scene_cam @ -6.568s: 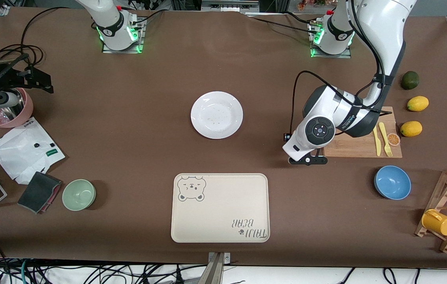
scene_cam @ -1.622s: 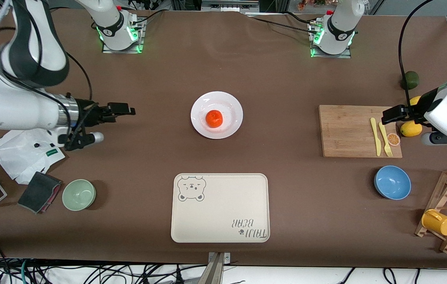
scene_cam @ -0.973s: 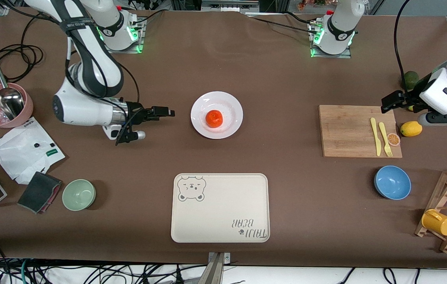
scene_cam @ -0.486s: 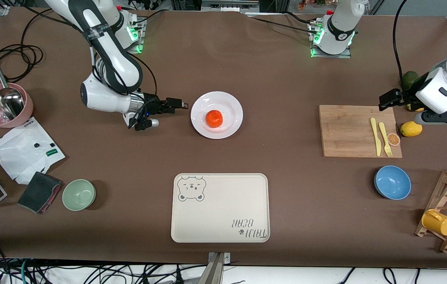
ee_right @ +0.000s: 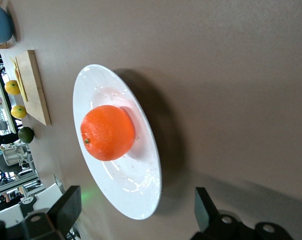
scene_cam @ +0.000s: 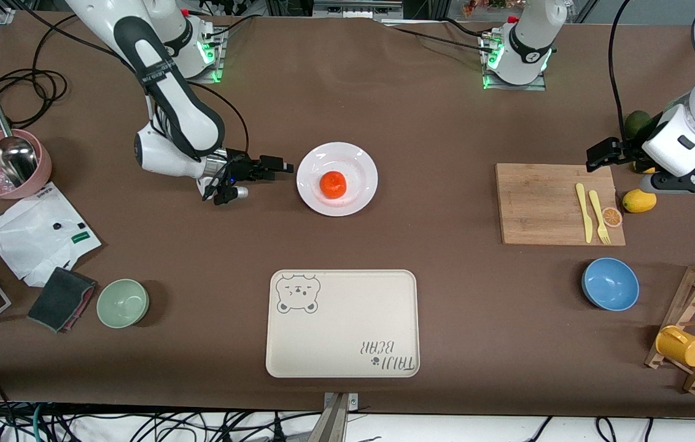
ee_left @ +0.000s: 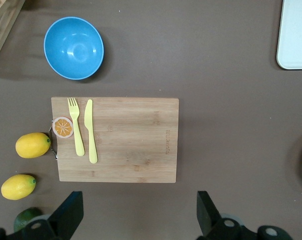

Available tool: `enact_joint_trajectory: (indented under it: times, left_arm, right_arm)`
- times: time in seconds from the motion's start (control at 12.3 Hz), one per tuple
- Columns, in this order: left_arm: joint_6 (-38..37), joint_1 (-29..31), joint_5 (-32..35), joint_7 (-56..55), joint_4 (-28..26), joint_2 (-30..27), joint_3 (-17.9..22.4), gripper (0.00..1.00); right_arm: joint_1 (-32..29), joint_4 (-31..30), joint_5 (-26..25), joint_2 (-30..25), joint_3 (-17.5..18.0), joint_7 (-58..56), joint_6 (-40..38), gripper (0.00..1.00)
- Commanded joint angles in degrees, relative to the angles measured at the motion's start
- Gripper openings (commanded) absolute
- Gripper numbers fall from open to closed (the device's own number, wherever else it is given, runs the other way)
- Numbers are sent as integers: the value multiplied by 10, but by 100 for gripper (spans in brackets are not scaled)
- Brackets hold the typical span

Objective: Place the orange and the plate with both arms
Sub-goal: 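Grip the plate rim with the right gripper and lift it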

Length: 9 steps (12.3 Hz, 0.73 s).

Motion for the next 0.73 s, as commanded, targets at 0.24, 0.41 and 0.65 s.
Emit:
enact_joint_trajectory:
  times: [0.24, 0.41, 0.65]
  left_arm:
    - [-8, 0, 0, 10, 4, -3, 1, 100]
    - [-8, 0, 0, 10, 4, -3, 0, 100]
    - [-8, -3, 0, 9, 5, -3, 0, 100]
  right_arm:
    - [20, 5, 98, 34, 29, -65, 55, 100]
    - [20, 7, 100, 40, 29, -68, 56, 99]
    - [25, 12, 108, 49, 29, -68, 61, 96]
